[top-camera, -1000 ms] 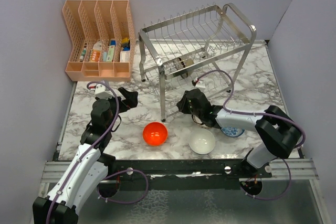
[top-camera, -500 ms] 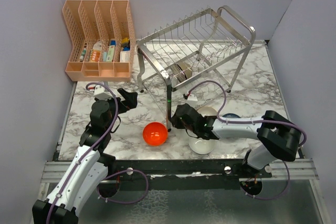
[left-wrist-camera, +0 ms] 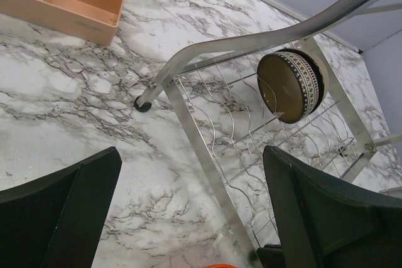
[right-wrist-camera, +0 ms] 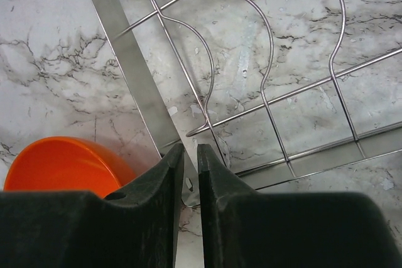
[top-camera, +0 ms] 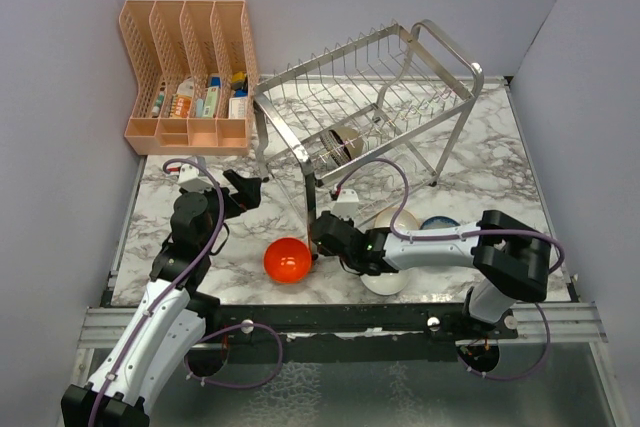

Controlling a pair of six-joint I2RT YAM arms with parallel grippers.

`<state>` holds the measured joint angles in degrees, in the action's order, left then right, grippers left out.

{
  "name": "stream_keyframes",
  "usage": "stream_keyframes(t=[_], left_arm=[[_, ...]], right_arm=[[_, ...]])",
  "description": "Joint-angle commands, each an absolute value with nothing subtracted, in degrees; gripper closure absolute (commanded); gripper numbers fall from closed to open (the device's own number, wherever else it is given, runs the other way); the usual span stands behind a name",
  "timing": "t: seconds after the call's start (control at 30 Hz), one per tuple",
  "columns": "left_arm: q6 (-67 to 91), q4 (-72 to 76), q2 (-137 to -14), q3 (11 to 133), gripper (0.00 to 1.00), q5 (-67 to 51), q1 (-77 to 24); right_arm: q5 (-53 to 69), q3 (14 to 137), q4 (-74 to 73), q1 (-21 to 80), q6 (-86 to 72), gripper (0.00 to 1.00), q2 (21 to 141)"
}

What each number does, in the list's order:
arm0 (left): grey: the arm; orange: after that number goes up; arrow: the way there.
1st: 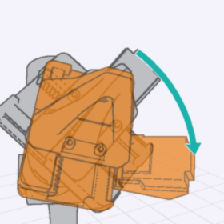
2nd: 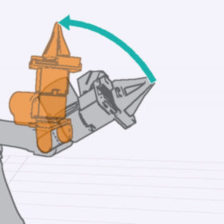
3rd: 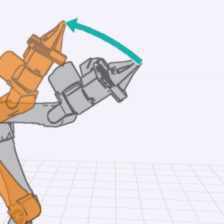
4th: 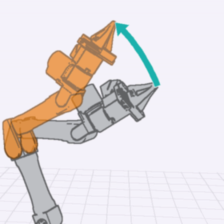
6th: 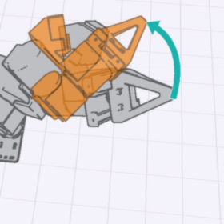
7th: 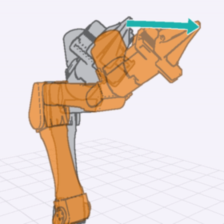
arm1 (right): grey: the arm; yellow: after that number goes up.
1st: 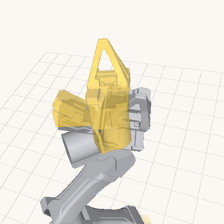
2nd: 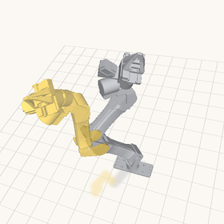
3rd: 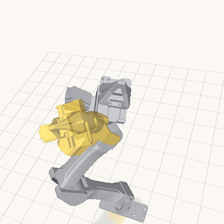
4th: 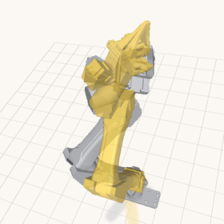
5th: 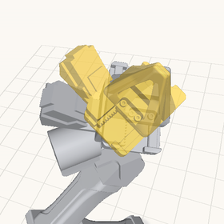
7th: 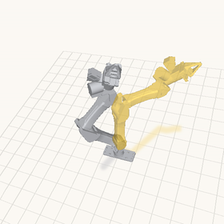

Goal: Load the bowls into the dish rack
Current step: Move the dish rack to the center of the board.

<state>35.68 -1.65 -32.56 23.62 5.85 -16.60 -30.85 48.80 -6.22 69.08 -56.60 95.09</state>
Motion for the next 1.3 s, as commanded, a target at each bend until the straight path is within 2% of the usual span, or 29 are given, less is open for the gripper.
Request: stream_keyframes(t=[0.0,0.23,0.47,0.9,1.17,1.27], left_arm=[[35.8,-1.1,-32.2,24.0,0.01,6.1,-16.4],[35.7,-0.7,-32.8,23.8,0.01,6.0,-16.4],[35.6,-0.4,-33.4,23.5,0.01,5.8,-16.4],[35.5,-0.2,-34.3,23.8,0.01,5.6,-16.4],[35.3,-0.2,-34.2,23.8,0.01,5.5,-16.4],[35.3,-0.2,-34.3,23.8,0.01,5.5,-16.4]], right_arm=[[-23.7,43.9,-24.0,72.3,-59.4,0.8,98.8],[-32.7,43.2,-27.6,72.2,-60.1,0.7,91.9],[-37.4,41.8,-29.6,70.1,-59.2,0.69,87.0],[-30.7,38.5,-14.1,61.9,-48.5,0.69,84.7],[-28.7,38.3,-6.4,55.9,-41.2,0.69,79.1],[-26.6,38.9,-2.8,55.0,-38.0,0.65,79.0]])
